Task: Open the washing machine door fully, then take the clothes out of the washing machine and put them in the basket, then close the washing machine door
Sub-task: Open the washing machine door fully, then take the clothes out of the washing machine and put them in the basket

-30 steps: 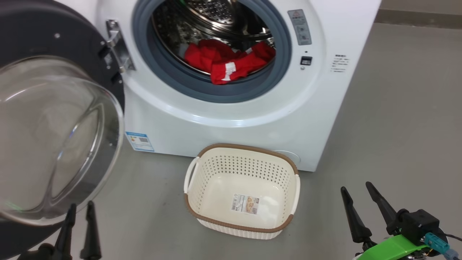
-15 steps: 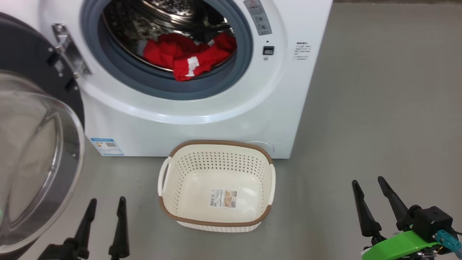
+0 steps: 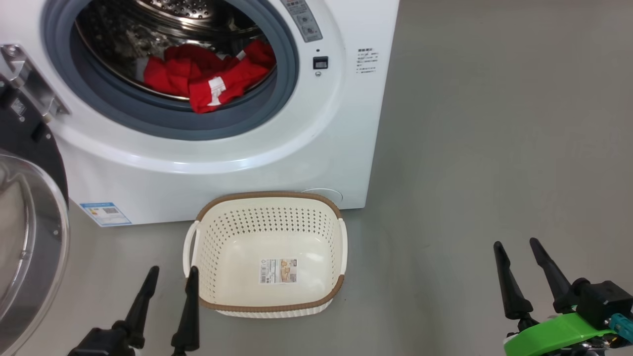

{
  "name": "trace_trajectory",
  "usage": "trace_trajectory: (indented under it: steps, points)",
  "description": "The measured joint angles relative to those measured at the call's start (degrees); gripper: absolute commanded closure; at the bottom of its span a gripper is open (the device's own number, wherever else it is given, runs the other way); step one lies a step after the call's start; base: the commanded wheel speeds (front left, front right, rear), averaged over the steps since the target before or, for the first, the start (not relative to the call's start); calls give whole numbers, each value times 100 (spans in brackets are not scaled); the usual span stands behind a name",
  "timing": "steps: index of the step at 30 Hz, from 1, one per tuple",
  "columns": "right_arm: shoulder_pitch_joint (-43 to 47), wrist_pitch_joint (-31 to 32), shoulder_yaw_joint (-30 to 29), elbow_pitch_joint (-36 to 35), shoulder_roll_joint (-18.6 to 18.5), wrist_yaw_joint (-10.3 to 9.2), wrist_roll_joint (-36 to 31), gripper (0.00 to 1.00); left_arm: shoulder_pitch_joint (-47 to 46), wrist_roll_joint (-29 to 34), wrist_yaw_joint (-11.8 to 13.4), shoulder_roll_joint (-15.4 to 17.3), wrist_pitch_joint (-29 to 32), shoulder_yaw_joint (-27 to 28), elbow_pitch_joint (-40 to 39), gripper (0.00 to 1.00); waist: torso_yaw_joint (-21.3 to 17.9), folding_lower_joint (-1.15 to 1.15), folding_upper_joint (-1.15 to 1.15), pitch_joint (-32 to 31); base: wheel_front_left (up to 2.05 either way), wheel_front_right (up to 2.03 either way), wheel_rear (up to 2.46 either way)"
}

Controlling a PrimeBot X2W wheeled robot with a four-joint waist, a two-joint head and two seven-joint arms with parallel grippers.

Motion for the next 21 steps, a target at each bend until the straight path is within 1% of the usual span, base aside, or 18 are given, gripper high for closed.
trace_trajectory:
  steps: [8, 21]
  points:
    - [3, -1, -113, -40, 25, 0, -5, 0, -168, -54, 0, 32, 0, -114, -19, 0, -80, 0, 0, 70, 0, 0, 0]
    - [3, -25, -129, -48, 40, 0, -7, 0, -180, -90, 0, 77, 0, -213, -18, 0, -1, 0, 0, -7, 0, 0, 0]
